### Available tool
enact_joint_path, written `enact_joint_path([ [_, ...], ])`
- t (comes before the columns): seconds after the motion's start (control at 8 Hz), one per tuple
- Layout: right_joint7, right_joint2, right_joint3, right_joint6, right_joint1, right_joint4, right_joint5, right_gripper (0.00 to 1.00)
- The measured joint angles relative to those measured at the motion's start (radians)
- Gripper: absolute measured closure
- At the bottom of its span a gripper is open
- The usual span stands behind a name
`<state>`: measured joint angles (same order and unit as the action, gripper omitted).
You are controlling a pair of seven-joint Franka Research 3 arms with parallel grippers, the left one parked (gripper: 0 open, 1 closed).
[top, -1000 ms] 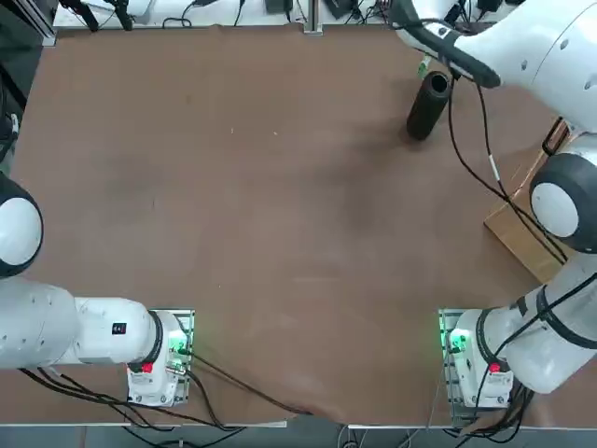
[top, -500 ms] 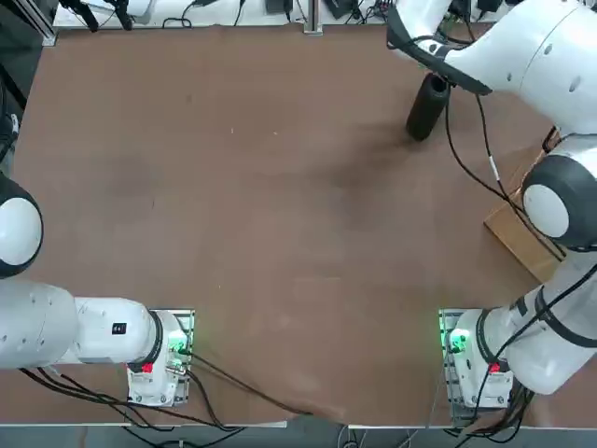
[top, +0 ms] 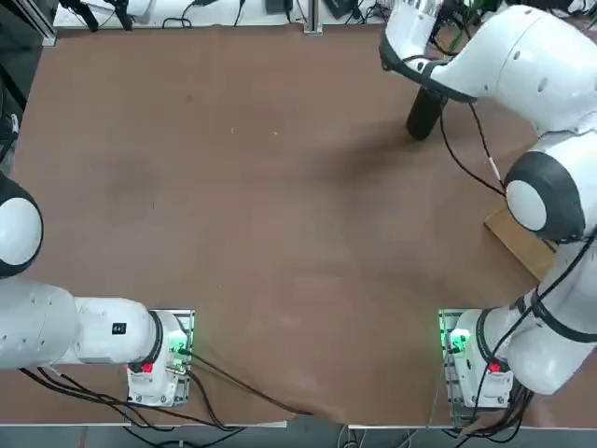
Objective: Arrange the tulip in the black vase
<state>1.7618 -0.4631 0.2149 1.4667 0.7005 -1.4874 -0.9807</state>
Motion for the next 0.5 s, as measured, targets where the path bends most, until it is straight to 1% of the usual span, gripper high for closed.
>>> enact_joint_path([
  [0.5, 0.154, -0.079, 0.0, -0.093, 0.023, 0.004, -0.064, 0.9],
])
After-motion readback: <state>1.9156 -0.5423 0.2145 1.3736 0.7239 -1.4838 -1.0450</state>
